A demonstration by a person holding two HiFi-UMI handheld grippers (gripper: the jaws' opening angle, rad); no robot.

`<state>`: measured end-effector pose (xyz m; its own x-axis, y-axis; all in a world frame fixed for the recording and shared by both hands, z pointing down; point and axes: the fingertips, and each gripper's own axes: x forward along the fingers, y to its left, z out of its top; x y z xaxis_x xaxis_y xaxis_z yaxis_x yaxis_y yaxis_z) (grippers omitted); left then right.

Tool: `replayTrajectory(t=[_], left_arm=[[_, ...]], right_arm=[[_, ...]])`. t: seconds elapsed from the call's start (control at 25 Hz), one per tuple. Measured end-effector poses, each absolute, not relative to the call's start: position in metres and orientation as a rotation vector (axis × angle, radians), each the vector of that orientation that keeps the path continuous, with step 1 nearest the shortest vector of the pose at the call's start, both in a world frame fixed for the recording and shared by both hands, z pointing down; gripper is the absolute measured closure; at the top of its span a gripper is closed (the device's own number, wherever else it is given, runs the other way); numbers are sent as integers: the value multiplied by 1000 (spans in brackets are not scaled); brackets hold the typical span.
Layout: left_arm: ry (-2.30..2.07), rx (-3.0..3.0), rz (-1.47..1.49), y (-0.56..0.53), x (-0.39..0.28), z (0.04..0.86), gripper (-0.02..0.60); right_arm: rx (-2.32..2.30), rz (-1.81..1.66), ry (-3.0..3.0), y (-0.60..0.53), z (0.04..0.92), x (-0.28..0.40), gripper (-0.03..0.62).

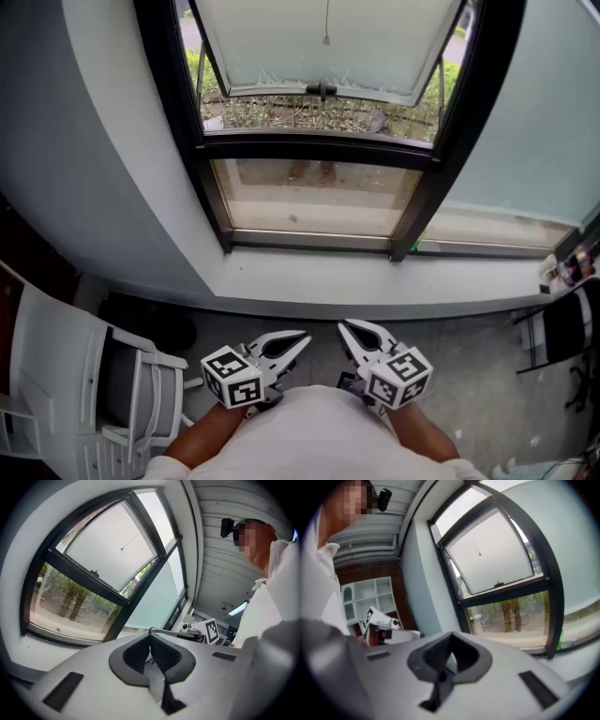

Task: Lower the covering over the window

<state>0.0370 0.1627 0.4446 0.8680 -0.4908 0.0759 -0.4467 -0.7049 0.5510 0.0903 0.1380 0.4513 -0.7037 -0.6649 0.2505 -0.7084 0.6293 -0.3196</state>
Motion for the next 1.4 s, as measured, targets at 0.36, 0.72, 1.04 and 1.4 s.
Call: replayTrajectory(t=[0.36, 0.72, 1.04, 1.4], left_arm=[[-685, 2458, -120, 156, 26, 444, 566], [-739, 2469, -113, 140, -8, 444, 566], [-741, 2466, -85, 133, -45, 448, 566], [-724, 2495, -23, 129, -82, 454, 566]], right_arm=[[1169, 600, -2723, 135, 454, 86, 571], [1178, 688, -2712, 129, 459, 71, 569], [1225, 709, -2693, 124, 466, 42, 568], [1302, 680, -2680, 110, 468, 11, 566]])
